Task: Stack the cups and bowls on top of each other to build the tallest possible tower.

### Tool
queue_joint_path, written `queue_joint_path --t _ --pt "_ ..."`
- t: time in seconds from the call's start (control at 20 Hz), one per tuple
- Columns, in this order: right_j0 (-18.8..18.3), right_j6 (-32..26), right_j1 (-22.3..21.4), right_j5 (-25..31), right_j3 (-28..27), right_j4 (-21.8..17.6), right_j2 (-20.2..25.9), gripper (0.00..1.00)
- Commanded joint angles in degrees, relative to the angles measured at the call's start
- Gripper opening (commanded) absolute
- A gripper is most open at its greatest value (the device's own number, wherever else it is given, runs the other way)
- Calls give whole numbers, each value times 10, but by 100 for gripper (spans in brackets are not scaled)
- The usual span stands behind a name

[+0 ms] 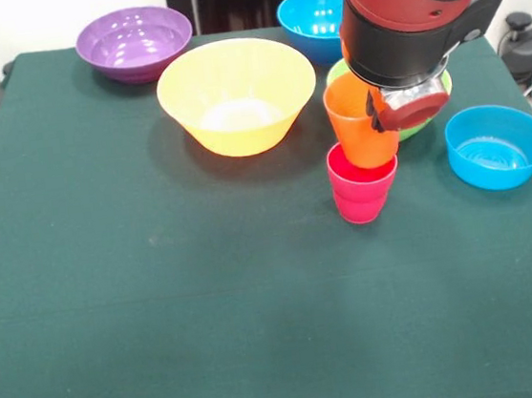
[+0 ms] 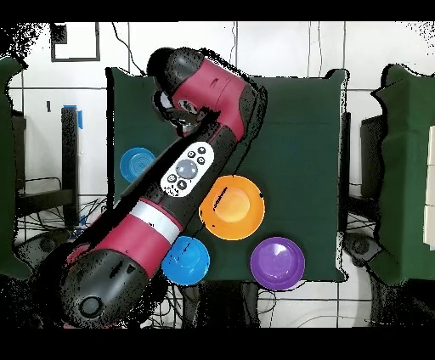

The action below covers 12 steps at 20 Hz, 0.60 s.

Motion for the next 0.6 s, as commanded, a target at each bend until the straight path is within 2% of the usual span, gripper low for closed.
queue_joint_path --t 0.05,0.6 --pt "3 88 9 -47 42 -42 85 0" --pt "3 93 15 -65 46 -44 89 0"
